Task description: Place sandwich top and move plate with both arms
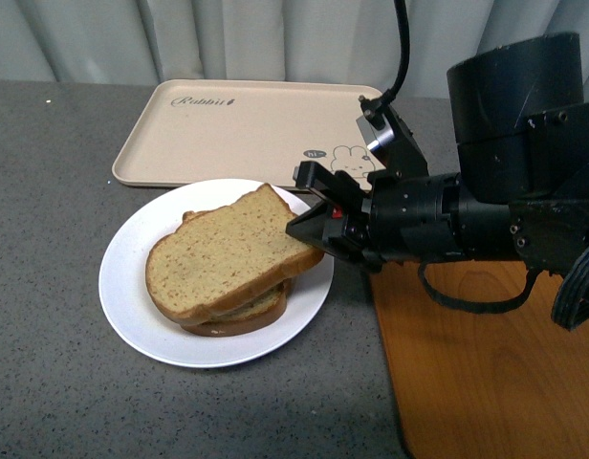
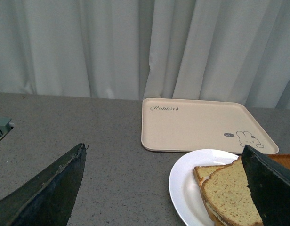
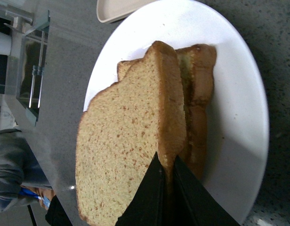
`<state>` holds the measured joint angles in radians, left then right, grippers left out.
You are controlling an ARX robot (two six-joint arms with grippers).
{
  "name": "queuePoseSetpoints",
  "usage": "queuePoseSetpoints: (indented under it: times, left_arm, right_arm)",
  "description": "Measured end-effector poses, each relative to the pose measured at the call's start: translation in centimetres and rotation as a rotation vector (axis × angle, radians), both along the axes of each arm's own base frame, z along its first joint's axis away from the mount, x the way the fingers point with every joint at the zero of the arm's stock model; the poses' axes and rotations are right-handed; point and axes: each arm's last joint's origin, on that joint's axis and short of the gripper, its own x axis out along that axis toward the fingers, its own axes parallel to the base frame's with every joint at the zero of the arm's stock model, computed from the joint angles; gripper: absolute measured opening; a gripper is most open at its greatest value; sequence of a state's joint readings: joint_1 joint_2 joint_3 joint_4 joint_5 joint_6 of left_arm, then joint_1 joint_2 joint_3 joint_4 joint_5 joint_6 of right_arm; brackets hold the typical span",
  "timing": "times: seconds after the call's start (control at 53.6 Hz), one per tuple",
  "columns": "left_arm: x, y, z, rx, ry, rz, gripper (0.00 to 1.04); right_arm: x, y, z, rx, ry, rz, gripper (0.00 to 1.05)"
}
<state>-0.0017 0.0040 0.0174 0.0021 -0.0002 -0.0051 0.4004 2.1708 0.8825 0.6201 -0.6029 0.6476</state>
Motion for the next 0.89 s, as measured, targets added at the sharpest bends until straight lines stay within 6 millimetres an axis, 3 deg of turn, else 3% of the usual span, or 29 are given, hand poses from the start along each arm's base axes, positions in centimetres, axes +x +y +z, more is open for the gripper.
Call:
queuePoseSetpoints:
  times: [0.037, 0.149, 0.261, 0.336, 0.596, 0.708, 0.802, 0.895]
  left_arm:
    - [0.0, 0.0, 0.0, 0.000, 0.000, 0.000, 0.98]
    - [0.0, 0.0, 0.0, 0.000, 0.000, 0.000, 0.98]
    - [0.0, 0.0, 0.0, 0.000, 0.000, 0.000, 0.98]
    - [0.0, 0.0, 0.0, 0.000, 0.000, 0.000, 0.98]
    - [0.0, 0.0, 0.0, 0.000, 0.000, 0.000, 0.98]
    - [0.0, 0.0, 0.0, 0.000, -0.001, 0.000, 0.98]
    - [0.0, 0.0, 0.0, 0.000, 0.000, 0.000, 0.98]
    - [0.0, 0.0, 0.0, 0.000, 0.000, 0.000, 0.98]
  right_arm:
    - [0.0, -0.1, -0.2, -0.006, 0.000, 0.003, 0.04]
    - [-0.1, -0.8, -0.4, -0.027, -0.004, -0.027, 0.23]
    - [-0.7, -2.9, 0.2, -0.066, -0.035, -0.096, 0.41]
    - [-1.1, -5.8, 1.7, -0.163, -0.107, -0.222, 0.57]
    - [-4.3, -11.9, 6.4, -0.426, -0.328, -0.485, 0.97]
    - [-7.2, -13.7, 6.1, -0.607, -0.616, -0.620, 0.73]
    - [-10.6, -14.5, 8.8, -0.613, -0.922, -0.710, 0.50]
    - [-11.8, -15.1, 9.8, -0.612, -0.976, -0.709, 0.35]
